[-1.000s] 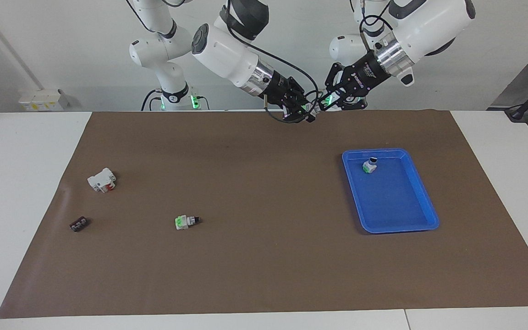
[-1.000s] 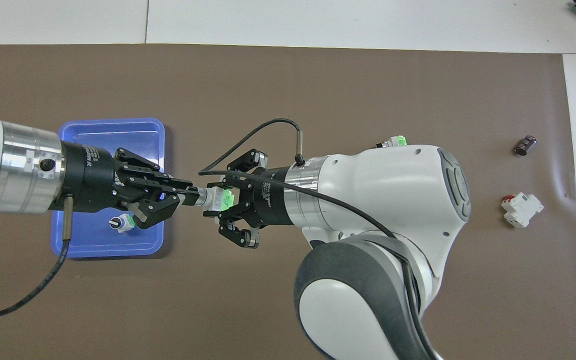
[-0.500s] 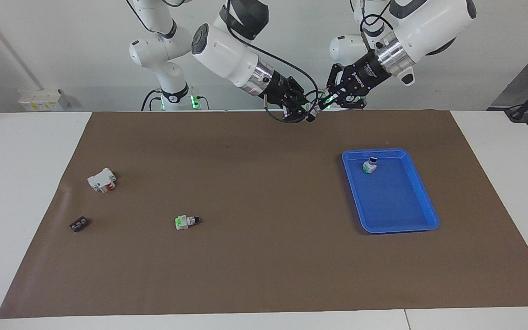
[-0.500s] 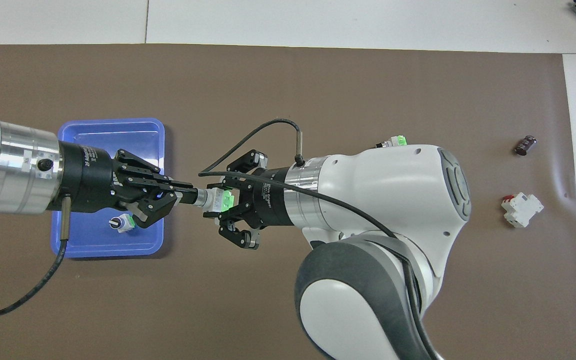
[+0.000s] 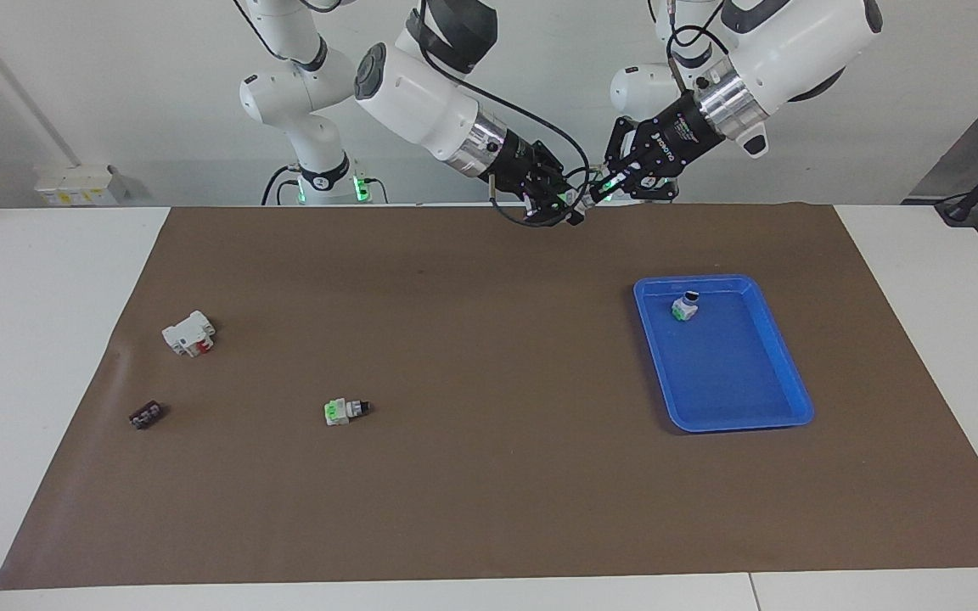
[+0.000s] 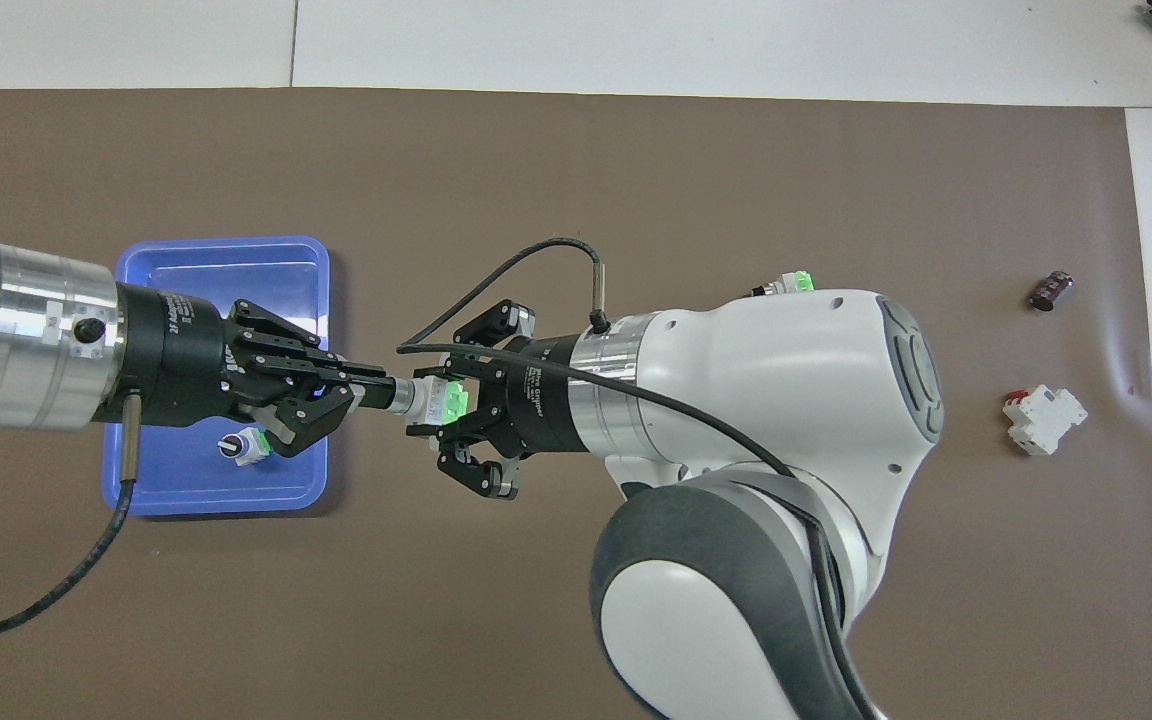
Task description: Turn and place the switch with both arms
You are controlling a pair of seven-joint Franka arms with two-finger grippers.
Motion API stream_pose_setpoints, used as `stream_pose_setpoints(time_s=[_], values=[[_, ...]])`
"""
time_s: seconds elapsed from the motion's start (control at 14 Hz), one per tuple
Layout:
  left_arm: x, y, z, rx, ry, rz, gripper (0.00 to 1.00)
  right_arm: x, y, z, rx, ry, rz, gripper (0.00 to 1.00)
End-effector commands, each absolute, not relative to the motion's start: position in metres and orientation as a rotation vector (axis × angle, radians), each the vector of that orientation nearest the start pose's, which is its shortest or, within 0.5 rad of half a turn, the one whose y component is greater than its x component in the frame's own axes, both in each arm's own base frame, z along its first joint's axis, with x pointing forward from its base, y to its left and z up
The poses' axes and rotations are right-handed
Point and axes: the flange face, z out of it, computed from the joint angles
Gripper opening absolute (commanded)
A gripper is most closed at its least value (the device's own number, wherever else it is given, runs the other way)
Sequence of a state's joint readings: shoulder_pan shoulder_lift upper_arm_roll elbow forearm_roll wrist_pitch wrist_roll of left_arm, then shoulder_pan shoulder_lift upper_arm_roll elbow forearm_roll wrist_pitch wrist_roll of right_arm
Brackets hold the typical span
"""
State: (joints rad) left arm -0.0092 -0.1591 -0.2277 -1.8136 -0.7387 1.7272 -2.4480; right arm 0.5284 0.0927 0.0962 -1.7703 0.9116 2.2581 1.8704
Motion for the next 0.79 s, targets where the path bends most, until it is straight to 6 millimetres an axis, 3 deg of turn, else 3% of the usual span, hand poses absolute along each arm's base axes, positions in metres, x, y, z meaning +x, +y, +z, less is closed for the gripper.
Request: stream_pose_setpoints(time_s=[0.0,0.71], values=[[0.480,-0.191,0.631,1.188,2.471,-0.953,0.00,0.496,0.379,0.561,-1.568,1.817,0.875,0.00],[0.467,-0.196,0.632,1.608,2.156,-0.905,0.00,0.496,0.378,0.560,-1.574,1.819,0.879,0.00]])
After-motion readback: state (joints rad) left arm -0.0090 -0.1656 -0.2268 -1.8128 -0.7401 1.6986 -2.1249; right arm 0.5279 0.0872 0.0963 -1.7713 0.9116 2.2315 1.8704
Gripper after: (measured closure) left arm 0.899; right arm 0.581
